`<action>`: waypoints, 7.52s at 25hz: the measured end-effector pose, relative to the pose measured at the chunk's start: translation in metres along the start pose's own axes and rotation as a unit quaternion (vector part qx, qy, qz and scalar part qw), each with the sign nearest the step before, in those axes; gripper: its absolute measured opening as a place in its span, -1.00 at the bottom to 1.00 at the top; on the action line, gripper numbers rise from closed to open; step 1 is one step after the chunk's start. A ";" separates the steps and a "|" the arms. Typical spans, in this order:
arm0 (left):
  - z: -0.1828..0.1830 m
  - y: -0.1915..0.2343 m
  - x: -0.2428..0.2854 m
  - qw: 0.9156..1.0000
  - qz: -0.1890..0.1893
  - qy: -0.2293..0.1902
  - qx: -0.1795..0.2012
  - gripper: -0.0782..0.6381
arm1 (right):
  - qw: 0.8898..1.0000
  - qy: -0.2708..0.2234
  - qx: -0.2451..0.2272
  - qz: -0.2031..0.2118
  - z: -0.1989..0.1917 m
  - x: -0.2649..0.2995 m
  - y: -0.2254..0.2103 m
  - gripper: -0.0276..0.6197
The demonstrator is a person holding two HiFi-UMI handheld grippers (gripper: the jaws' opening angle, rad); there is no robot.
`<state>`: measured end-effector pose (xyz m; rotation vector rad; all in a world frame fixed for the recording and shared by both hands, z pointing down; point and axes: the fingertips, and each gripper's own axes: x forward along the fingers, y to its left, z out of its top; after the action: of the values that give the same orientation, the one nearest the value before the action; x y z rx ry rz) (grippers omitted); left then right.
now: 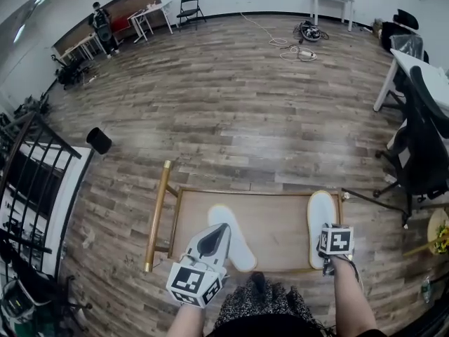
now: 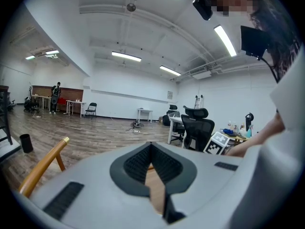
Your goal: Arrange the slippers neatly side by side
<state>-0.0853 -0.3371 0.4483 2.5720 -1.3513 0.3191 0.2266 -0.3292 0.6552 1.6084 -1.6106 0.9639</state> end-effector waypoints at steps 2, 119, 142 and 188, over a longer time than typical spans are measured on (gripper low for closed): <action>0.000 -0.003 -0.001 1.000 -0.002 0.000 0.001 -0.79 | 1.000 0.012 0.013 -0.006 -0.010 0.004 -0.011 -0.85; 0.010 -0.024 0.007 0.999 -0.033 -0.010 0.001 -0.79 | 0.968 -0.228 -0.009 0.108 0.072 -0.120 0.064 -0.90; 0.050 -0.065 -0.012 0.998 -0.011 -0.063 0.016 -0.79 | 0.904 -0.413 -0.011 0.115 0.099 -0.255 0.036 -0.91; 0.055 -0.082 -0.008 0.997 -0.024 -0.060 0.029 -0.79 | 0.905 -0.413 -0.039 0.098 0.095 -0.263 0.030 -0.91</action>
<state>-0.0168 -0.3014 0.3866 2.7064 -1.3351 0.2004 0.2091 -0.2759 0.3794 1.9565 -2.3637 0.2698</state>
